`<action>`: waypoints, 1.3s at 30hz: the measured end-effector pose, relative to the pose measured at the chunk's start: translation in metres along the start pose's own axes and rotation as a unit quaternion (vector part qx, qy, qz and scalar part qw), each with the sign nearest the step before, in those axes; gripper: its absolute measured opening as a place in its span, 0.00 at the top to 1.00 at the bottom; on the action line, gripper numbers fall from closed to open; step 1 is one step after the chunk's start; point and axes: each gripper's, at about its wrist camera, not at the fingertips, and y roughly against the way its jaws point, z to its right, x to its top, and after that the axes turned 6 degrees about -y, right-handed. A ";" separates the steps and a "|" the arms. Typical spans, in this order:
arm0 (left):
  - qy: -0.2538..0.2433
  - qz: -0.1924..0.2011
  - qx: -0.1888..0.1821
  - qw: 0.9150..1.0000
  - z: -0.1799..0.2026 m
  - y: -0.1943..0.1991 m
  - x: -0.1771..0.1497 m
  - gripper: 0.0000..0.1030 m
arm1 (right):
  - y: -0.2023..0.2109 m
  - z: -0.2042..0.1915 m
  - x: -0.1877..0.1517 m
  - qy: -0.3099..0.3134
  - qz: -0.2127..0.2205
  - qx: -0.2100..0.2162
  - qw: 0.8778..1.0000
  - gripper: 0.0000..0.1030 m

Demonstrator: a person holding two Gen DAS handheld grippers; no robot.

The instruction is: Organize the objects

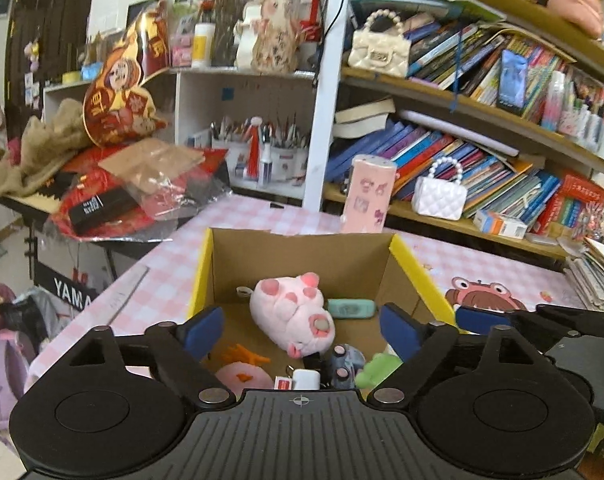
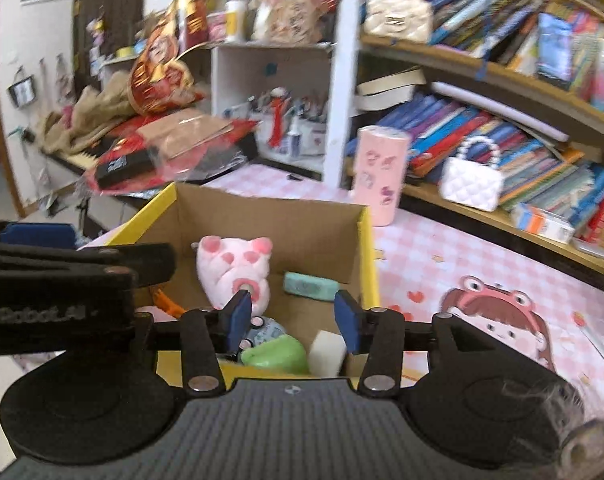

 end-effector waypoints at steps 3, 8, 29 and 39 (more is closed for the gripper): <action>-0.004 0.001 -0.001 1.000 0.001 0.011 -0.008 0.10 | 0.018 0.002 -0.007 -0.020 0.004 -0.021 1.000 0.56; 0.002 -0.008 0.000 1.000 -0.001 0.028 -0.024 0.09 | 0.044 0.003 -0.028 -0.040 -0.002 -0.048 0.998 0.55; -0.083 -0.058 -0.040 0.994 0.057 0.075 -0.085 0.06 | 0.143 0.032 -0.121 -0.135 -0.019 -0.194 0.972 0.43; -0.106 -0.067 -0.062 0.990 0.086 0.077 -0.086 0.06 | 0.164 0.051 -0.131 -0.154 -0.023 -0.234 0.960 0.40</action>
